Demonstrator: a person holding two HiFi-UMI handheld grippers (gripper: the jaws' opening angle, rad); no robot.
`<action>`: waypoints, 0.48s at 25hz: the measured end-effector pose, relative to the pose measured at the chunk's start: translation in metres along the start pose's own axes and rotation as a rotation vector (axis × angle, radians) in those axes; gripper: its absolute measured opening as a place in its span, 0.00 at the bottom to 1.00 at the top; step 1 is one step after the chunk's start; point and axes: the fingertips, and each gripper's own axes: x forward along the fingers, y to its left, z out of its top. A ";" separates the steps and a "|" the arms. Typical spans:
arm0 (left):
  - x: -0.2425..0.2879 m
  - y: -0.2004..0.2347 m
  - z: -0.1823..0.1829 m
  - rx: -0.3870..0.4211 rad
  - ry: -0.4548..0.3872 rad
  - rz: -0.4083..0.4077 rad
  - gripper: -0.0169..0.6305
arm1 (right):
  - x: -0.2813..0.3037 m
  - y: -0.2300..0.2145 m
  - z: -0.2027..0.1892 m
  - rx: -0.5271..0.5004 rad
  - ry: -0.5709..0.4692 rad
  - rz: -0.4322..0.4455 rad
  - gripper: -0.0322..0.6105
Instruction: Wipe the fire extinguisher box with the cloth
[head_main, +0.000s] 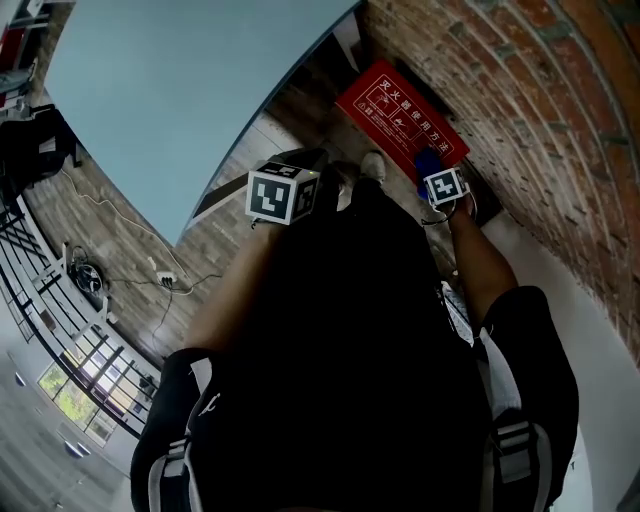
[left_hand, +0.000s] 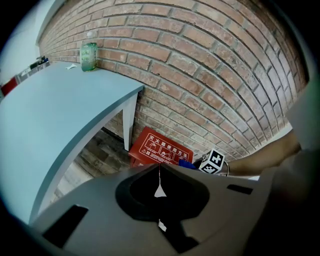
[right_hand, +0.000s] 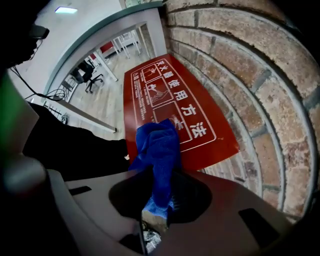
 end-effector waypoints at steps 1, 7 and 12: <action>-0.001 0.000 0.001 0.001 -0.001 0.002 0.04 | 0.000 0.012 -0.003 -0.008 0.004 0.031 0.18; -0.006 0.004 0.002 0.028 0.014 0.003 0.04 | 0.009 0.029 -0.024 0.005 0.030 0.033 0.18; -0.014 0.007 0.001 0.064 0.011 -0.026 0.04 | 0.005 0.040 -0.006 0.154 -0.050 0.161 0.18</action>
